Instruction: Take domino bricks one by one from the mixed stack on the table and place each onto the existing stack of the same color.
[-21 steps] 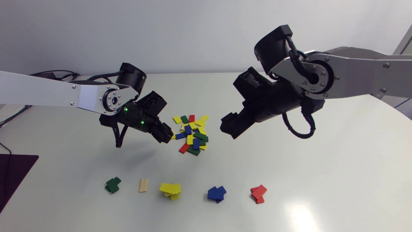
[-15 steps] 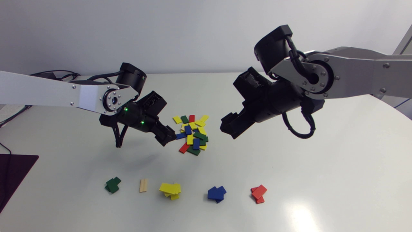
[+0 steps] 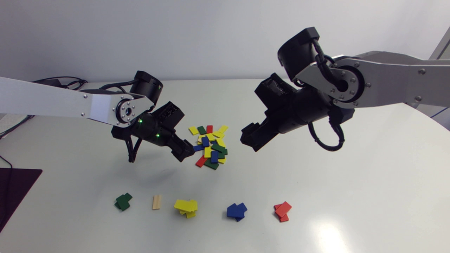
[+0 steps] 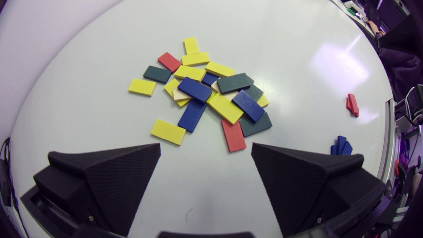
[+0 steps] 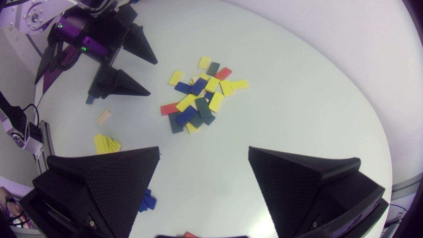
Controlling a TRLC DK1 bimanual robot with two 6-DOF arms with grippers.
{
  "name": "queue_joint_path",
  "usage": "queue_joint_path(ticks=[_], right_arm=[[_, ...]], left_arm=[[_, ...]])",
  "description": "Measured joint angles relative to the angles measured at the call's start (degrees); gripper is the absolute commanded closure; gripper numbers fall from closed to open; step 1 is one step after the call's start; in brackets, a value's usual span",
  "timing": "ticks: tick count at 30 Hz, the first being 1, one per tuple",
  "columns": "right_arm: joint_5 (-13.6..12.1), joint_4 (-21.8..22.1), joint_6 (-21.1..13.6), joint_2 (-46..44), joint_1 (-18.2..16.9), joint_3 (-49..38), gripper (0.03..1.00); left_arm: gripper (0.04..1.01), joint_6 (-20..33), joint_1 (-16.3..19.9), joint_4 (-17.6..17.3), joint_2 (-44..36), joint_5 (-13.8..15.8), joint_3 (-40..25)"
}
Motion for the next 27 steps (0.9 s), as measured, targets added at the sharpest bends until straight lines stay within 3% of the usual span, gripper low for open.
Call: queue_joint_path(ticks=[14, 27], right_arm=[[0.0, 0.0, 0.0, 0.0, 0.0, 0.0, 0.093], [0.0, 0.0, 0.0, 0.0, 0.0, 0.0, 0.093]], left_arm=[[0.059, 0.0, 0.0, 0.0, 5.4, -1.2, 1.4], [0.092, -0.4, -2.2, 0.0, 7.0, -1.7, 2.5]])
